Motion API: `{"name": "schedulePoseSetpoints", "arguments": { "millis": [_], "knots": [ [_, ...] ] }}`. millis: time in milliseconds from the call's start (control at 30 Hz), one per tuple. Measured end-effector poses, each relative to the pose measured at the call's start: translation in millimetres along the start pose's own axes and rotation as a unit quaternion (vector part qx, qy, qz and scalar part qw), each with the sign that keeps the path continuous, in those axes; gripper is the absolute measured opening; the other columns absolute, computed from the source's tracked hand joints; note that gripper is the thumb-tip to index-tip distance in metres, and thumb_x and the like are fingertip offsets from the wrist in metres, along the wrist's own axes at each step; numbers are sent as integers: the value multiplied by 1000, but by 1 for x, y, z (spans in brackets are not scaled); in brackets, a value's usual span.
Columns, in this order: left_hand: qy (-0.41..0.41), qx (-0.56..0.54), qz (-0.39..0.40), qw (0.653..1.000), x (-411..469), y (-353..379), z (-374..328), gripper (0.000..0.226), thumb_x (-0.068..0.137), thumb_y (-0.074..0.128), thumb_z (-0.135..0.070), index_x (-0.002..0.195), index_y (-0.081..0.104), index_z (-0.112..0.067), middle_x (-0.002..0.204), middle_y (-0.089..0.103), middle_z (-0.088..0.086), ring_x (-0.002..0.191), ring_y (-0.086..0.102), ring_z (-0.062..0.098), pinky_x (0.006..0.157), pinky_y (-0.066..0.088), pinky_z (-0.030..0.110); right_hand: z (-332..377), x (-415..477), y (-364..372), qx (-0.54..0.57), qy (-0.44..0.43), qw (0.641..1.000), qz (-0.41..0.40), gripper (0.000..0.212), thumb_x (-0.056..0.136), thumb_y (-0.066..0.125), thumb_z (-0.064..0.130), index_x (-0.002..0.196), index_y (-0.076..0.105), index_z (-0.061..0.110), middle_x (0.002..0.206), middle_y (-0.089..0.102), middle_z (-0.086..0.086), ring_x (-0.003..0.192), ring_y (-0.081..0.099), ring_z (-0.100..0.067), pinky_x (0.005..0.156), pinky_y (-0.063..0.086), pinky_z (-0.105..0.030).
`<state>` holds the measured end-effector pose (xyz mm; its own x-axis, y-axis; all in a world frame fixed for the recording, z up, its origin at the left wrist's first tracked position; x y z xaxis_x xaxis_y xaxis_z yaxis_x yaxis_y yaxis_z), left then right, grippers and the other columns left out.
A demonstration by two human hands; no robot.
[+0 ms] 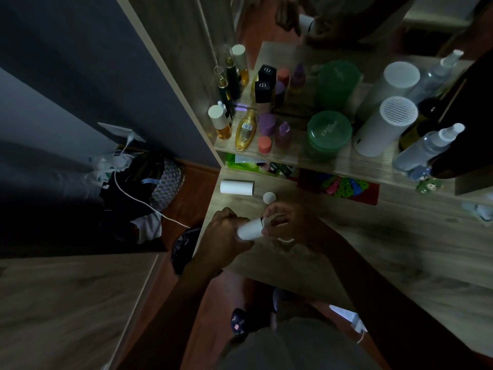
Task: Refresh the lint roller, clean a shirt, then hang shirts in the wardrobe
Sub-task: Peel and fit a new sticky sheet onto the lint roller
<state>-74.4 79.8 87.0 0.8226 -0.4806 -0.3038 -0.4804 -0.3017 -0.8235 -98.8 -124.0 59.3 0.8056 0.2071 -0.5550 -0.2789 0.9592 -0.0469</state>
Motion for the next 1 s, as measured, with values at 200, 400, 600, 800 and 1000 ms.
{"name": "schedulePoseSetpoints", "arguments": {
  "millis": [200, 400, 600, 800, 1000],
  "knots": [
    [-13, 6, -2, 1000, 6, 3, 5, 41, 63, 77, -43, 96, 78, -17, 82, 69, 7, 85, 57, 26, 71, 39, 33, -15, 8, -8, 0, -23, 999, -50, 23, 81, 80, 20, 97, 68, 11, 95, 73, -13, 86, 73, -29, 77, 60, -42],
    [-55, -23, -9, 998, 3, 6, 5, 41, 73, 86, -33, 104, 74, -8, 91, 63, 7, 86, 52, 18, 70, 34, 29, -62, 45, -7, -150, 36, 972, -176, 9, 86, 70, 11, 93, 70, 5, 97, 70, -10, 89, 66, -23, 80, 57, -40],
    [-117, -99, -51, 987, 1, 12, 14, 42, 70, 88, -25, 103, 66, -8, 94, 63, 3, 85, 61, 20, 69, 43, 28, -76, 72, 5, -249, 15, 944, -213, 7, 83, 67, 13, 82, 70, 7, 87, 70, -11, 87, 63, -28, 88, 50, -42],
    [-146, -192, -105, 965, -9, 7, 24, 63, 71, 90, -22, 120, 50, -22, 85, 63, -11, 66, 62, 0, 56, 40, 6, -73, 83, 12, -336, 13, 910, -243, 32, 93, 46, 30, 112, 69, 20, 107, 70, -6, 99, 66, -28, 85, 54, -43],
    [-207, -322, -160, 910, -34, 14, 51, 56, 78, 83, -44, 121, 58, -19, 110, 71, 3, 91, 71, 17, 77, 59, 28, -48, 67, 38, -412, -71, 838, -351, 26, 93, 49, 35, 101, 72, 24, 96, 72, -2, 84, 68, -26, 70, 57, -38]
  ]
}}
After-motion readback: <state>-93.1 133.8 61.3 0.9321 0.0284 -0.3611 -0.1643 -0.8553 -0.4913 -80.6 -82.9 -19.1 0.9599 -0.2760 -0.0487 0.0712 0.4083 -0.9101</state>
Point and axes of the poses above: each hand's wrist, its own x-axis towards the middle knuckle, its own y-axis out of the palm, z = x × y, the point moved 2 cm from there along x, towards the middle knuckle
